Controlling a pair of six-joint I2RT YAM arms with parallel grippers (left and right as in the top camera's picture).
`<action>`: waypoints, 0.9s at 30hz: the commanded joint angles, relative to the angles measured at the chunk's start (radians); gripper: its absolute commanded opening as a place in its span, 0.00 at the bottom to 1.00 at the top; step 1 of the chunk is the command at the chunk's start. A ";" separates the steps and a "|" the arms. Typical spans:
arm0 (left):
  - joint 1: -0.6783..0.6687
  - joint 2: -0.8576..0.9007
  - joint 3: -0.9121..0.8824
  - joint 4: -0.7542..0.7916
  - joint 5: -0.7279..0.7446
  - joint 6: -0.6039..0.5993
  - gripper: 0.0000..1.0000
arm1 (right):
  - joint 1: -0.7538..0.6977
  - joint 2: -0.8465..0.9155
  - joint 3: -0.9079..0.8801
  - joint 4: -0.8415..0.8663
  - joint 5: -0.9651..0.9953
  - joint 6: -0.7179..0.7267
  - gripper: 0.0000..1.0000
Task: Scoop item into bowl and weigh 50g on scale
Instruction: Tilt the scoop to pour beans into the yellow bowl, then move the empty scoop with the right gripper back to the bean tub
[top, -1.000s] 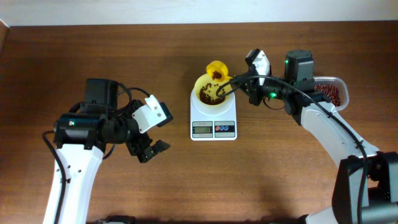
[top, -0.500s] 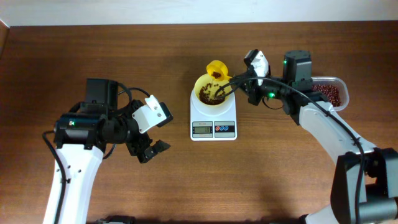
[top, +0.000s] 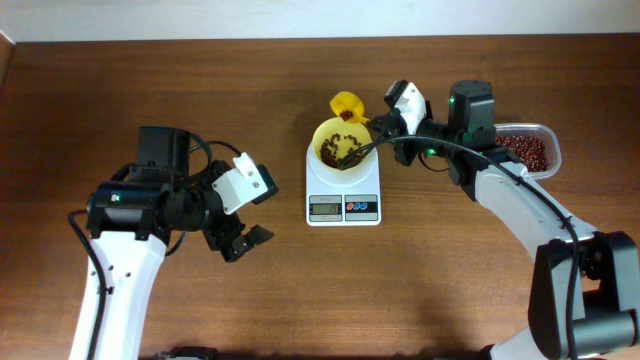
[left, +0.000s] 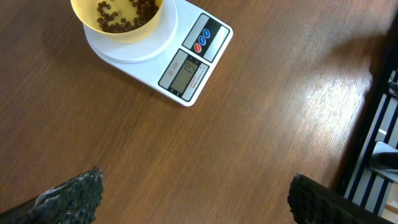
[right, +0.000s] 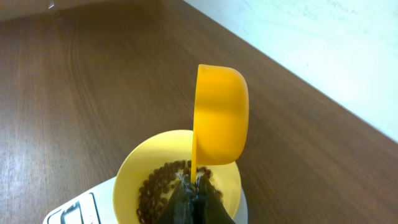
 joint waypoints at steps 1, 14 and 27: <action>0.006 -0.015 -0.004 -0.001 0.018 0.012 0.99 | 0.025 -0.027 -0.005 0.018 -0.018 -0.011 0.04; 0.006 -0.015 -0.004 -0.001 0.018 0.012 0.99 | 0.057 -0.073 -0.005 0.005 0.130 -0.038 0.04; 0.006 -0.015 -0.004 -0.001 0.018 0.012 0.99 | 0.077 -0.114 -0.004 -0.093 0.265 -0.120 0.04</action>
